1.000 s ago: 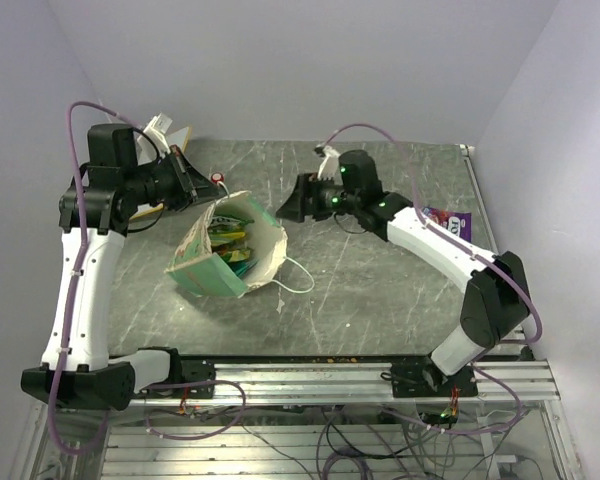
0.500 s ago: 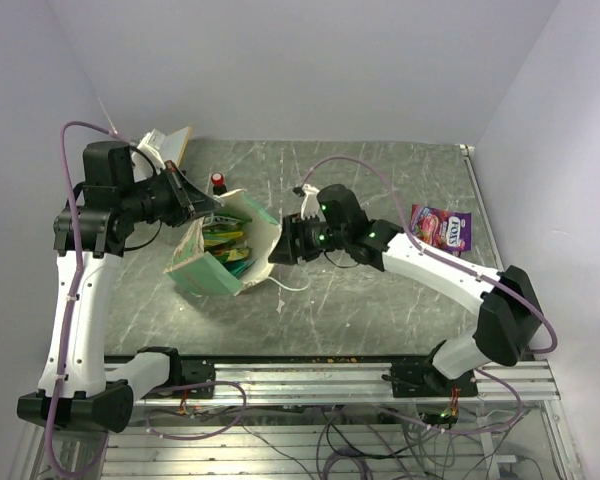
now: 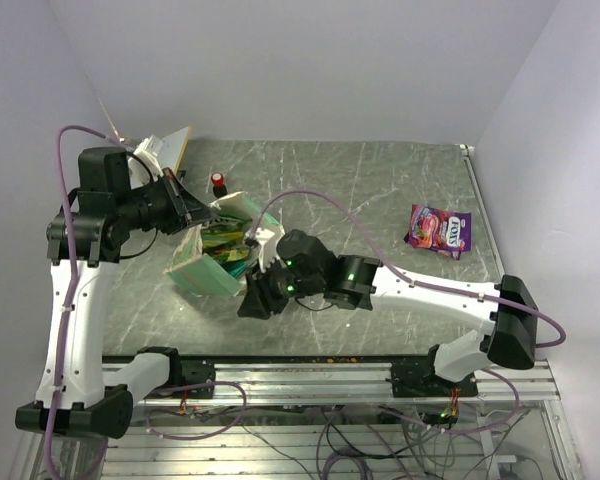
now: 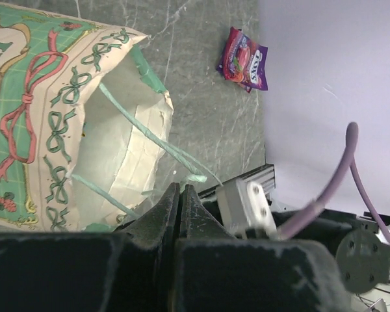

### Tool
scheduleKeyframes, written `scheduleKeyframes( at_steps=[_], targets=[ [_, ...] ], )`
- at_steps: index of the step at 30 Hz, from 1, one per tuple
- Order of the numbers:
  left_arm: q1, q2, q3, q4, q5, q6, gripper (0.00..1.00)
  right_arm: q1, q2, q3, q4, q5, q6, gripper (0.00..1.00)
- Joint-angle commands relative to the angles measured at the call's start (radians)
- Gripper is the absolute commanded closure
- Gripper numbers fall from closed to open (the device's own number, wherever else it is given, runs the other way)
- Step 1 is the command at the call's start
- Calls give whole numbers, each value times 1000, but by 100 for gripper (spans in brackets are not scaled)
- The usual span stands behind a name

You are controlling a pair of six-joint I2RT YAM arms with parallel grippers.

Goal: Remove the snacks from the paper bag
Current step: Adjust the paper bag at the center of the board.

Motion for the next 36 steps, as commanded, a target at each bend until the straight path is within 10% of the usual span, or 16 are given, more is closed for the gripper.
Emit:
scheduleKeyframes(
  at_steps=[1,14,20,36],
  targets=[
    [-8,-48,-35,16,-1,-6,93,72,40,93,-46,54,-124,71],
    [-8,-29,-12,32,-25,-45,93,-41,-141,79,-361,454,-125,28],
    [-8,-26,-16,47,-12,-54,93,-273,-105,117,-460,372,-148,29],
    [-8,13,41,-21,19,21,93,-273,-14,115,-414,93,-83,63]
  ],
)
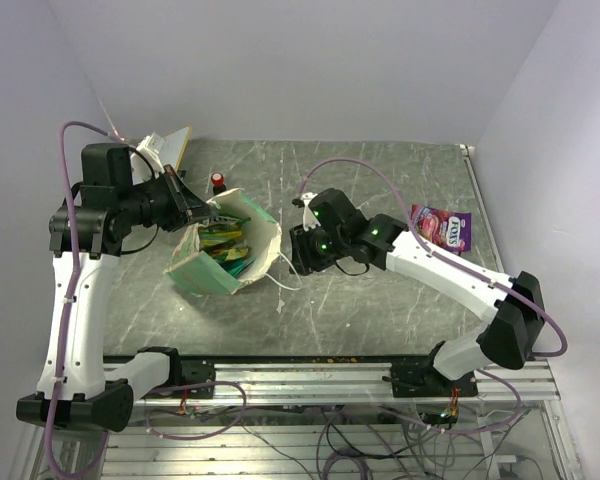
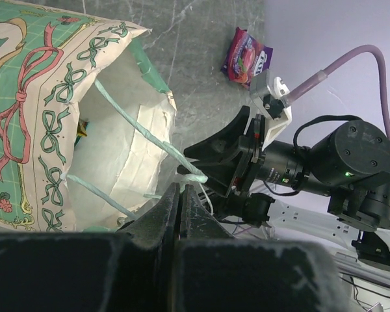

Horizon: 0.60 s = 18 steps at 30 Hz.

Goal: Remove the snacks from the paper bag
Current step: Adjust the paper bag at the center of the board.

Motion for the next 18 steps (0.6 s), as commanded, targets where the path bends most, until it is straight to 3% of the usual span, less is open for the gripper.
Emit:
scheduleKeyframes(
  at_steps=[1,8,18],
  targets=[
    [-8,-3,31,-16,36,24,93,11,-27,22,-11,-7,42,62],
    [-8,-8,34,-30,48,37,93,10,-70,114,-100,179,-60,46],
    [-8,-8,45,-40,74,48,93,14,-28,79,8,61,-17,43]
  ],
)
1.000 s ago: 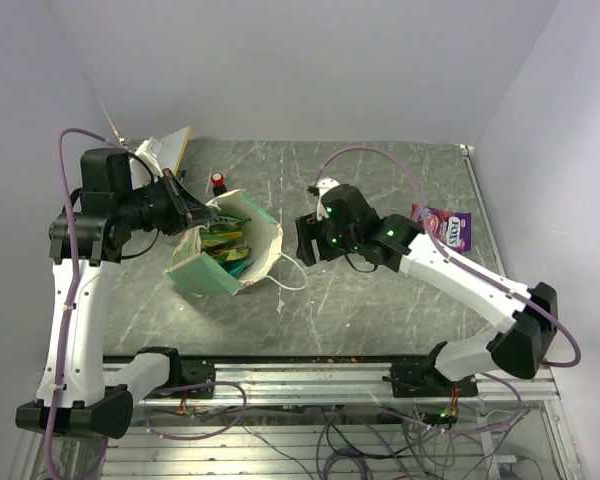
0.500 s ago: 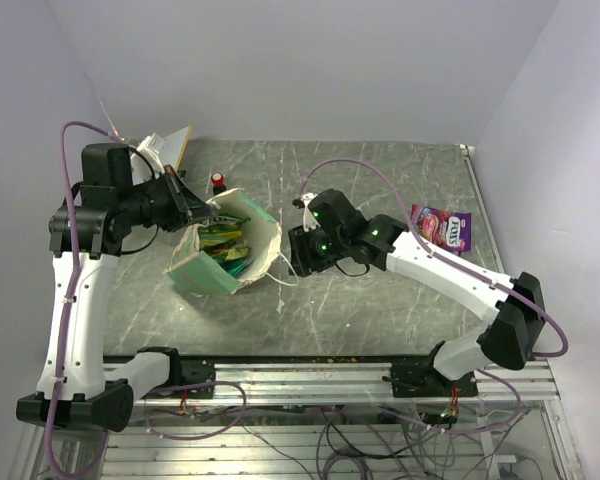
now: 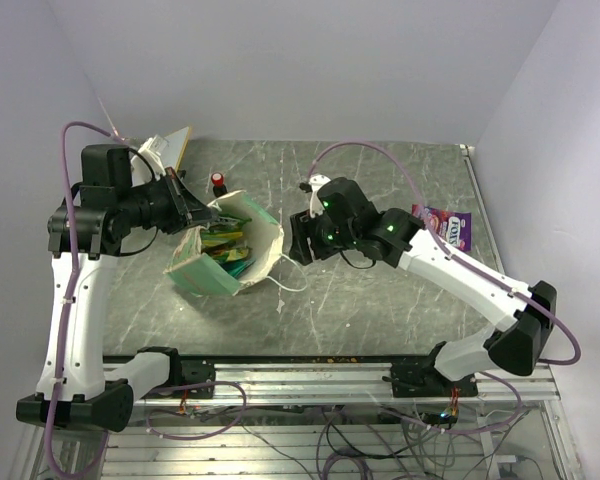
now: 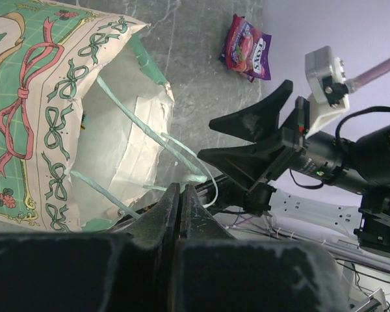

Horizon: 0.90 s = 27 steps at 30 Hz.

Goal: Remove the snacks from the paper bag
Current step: Adjust the paper bag at the center of the board.

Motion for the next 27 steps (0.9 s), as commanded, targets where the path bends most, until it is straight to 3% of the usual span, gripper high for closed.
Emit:
scheduleKeyframes(
  at_steps=[1,4,10,15,23,26,27],
  targets=[
    [-9,-9,31,0,50,12,93,7,28,-31,67,-76,31,45],
    [-8,-5,33,7,63,10,93,30,34,-65,94,-106,82,50],
    [-8,14,59,-13,57,45,93,67,-19,-171,160,-112,145,70],
    [-8,23,67,-7,48,53,93,100,-21,-167,150,-112,131,100],
    [-8,21,49,70,28,5,93,367,44,-91,331,-134,25,100],
    [-8,23,31,85,27,-13,93,385,60,-89,341,-57,16,100],
    [-8,25,30,85,26,-14,93,385,54,-93,342,-24,3,95]
  ],
)
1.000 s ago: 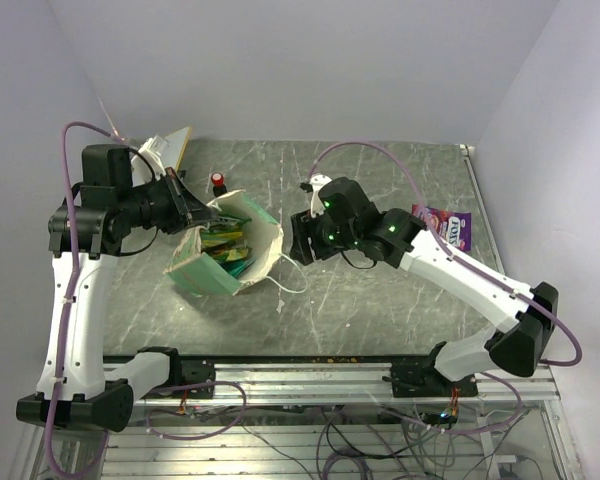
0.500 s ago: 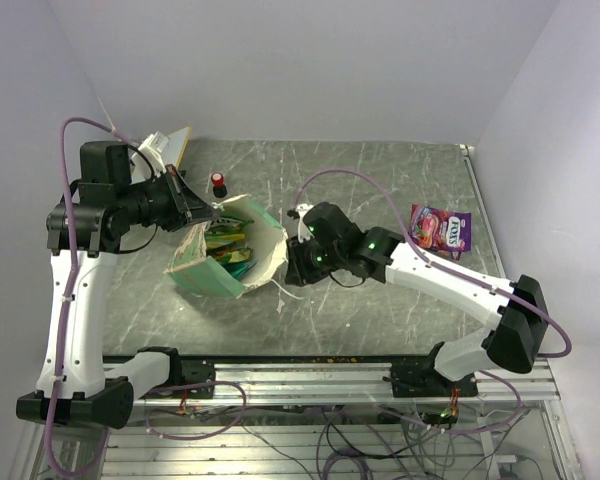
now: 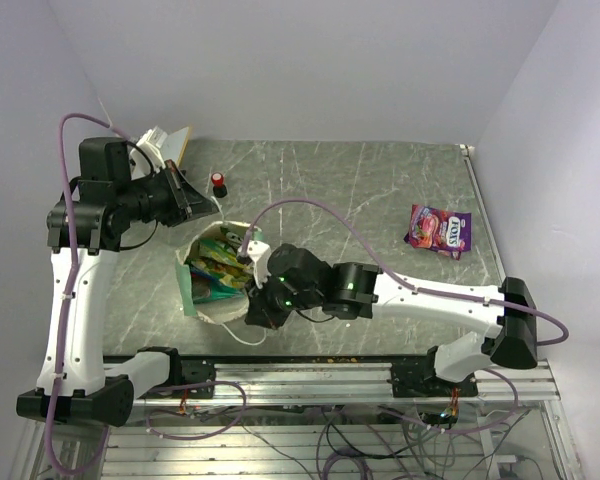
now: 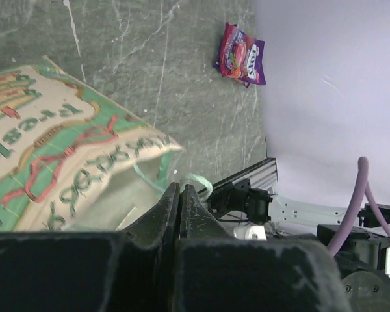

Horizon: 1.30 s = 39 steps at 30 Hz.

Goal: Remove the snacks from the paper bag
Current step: Adjust the paper bag at the center of the board, then take out the snack from the paper bag.

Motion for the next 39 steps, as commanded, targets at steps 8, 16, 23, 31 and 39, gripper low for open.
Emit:
scheduleKeyframes(
  at_steps=[8,16,23,31,39],
  targets=[
    [-8,18,-7,78,22,-50,93,-11,-66,-7,42,323,-145,64],
    [-8,21,-21,106,72,-53,93,-10,-131,25,52,435,-291,42],
    [-9,26,-23,106,92,-38,93,-10,-111,18,202,420,-400,41],
    [-8,40,7,104,93,-30,93,-9,65,49,394,385,-574,47],
    [-8,34,3,106,89,-31,93,-9,257,119,401,331,-629,49]
  ],
)
